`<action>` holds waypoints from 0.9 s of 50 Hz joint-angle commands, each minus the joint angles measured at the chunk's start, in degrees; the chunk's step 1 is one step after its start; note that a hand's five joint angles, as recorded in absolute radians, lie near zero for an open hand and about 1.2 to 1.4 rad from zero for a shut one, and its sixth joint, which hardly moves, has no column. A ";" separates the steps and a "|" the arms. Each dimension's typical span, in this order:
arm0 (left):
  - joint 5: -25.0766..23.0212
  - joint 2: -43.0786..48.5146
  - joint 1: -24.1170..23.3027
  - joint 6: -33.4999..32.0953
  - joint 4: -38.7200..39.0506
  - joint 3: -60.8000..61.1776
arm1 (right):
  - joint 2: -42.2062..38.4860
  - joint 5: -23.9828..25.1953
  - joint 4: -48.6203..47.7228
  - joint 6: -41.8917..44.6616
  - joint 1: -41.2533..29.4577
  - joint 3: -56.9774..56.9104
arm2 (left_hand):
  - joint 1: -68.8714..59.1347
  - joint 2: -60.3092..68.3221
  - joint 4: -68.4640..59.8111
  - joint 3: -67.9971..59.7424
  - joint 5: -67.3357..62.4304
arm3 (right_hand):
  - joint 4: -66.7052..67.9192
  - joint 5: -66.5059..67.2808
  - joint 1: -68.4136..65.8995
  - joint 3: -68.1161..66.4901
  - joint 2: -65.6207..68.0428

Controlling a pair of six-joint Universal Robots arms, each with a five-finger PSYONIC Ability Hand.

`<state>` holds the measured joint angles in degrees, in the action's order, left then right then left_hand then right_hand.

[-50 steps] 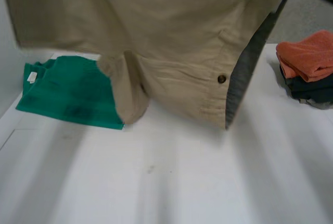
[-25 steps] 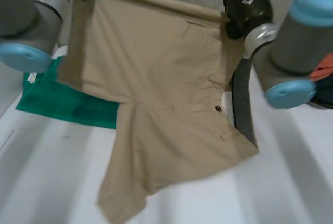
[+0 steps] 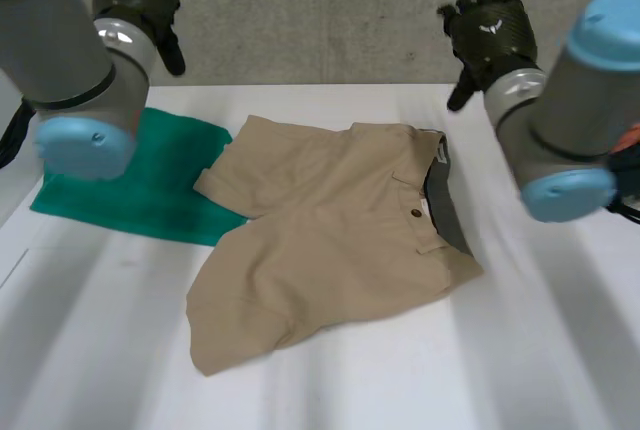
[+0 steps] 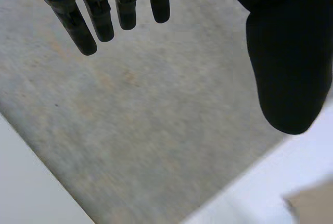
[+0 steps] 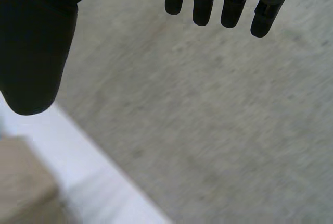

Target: Fold the laundry.

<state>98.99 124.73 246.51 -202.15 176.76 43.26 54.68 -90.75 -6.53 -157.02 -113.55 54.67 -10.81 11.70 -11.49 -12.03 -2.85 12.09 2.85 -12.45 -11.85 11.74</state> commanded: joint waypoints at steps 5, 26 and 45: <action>-6.97 -17.67 -3.76 0.71 -13.19 31.16 | 8.77 18.41 23.92 6.27 7.29 14.74 | -10.14 9.25 -9.46 -8.91 -8.10 | 2.09 1.33 -1.73 -2.34 2.45; -14.01 -26.82 -3.76 4.49 -11.71 63.08 | 7.11 33.18 7.06 23.60 13.62 39.98 | -23.79 22.90 -23.12 -22.57 -21.76 | 29.54 28.77 -29.17 -29.78 29.89; -5.22 -15.75 -7.62 0.71 -2.48 58.87 | 4.20 31.51 -6.31 16.22 11.42 40.78 | -18.57 17.68 -17.90 -17.35 -16.54 | 67.91 67.15 -67.55 -68.15 68.26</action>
<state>91.12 105.70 240.97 -200.16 172.11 103.80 58.66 -58.40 -12.01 -137.44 -101.35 95.54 -27.59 26.95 -26.22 -27.14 -16.36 68.28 55.27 -61.52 -67.87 66.68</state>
